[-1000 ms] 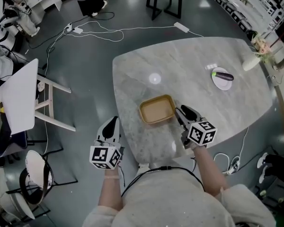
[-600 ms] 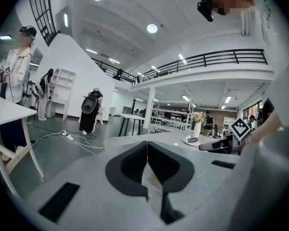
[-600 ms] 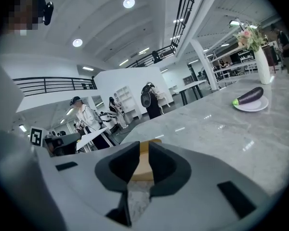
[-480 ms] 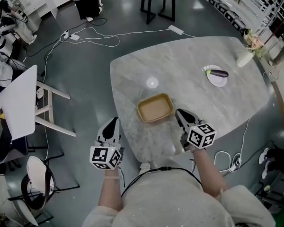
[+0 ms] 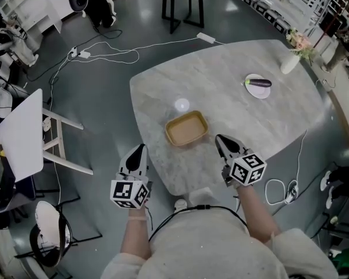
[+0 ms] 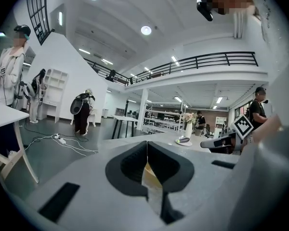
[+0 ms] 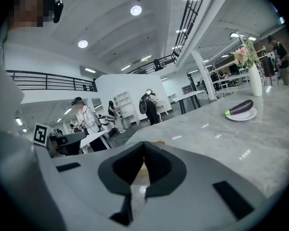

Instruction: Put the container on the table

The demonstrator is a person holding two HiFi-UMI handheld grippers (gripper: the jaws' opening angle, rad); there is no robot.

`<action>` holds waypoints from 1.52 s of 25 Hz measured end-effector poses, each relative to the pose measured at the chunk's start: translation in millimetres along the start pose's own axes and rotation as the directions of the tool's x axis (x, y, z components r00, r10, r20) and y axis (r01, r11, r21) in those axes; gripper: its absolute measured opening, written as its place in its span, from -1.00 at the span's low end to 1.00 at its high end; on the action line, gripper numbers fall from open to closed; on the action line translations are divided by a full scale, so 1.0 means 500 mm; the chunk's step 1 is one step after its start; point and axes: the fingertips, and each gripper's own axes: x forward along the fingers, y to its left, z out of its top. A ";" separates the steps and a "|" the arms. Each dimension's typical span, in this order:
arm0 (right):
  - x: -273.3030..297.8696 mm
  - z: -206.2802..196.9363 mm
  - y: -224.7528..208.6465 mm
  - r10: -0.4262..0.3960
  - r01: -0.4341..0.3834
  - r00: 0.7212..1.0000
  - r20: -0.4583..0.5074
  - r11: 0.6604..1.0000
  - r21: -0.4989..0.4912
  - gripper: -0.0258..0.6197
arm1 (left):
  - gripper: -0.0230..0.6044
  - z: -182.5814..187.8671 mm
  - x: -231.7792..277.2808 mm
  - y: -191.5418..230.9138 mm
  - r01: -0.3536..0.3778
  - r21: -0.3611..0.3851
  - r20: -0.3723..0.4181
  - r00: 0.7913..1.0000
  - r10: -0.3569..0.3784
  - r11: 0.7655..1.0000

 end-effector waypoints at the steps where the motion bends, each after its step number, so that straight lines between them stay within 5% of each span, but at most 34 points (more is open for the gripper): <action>1: -0.006 0.001 0.006 0.003 -0.003 1.000 0.007 1.000 -0.002 -0.90 | -0.91 0.001 -0.002 -0.002 0.006 0.002 0.001 1.000 -0.006 1.000; 17: -0.101 0.026 0.076 -0.043 0.052 0.990 0.132 0.996 -0.069 -0.90 | -0.91 0.027 -0.046 -0.045 0.085 0.052 0.044 0.995 -0.088 0.995; 38: -0.163 0.034 0.126 -0.084 0.110 0.971 0.226 0.988 -0.105 -0.90 | -0.91 0.033 -0.105 -0.050 0.104 0.080 0.067 0.992 -0.110 0.991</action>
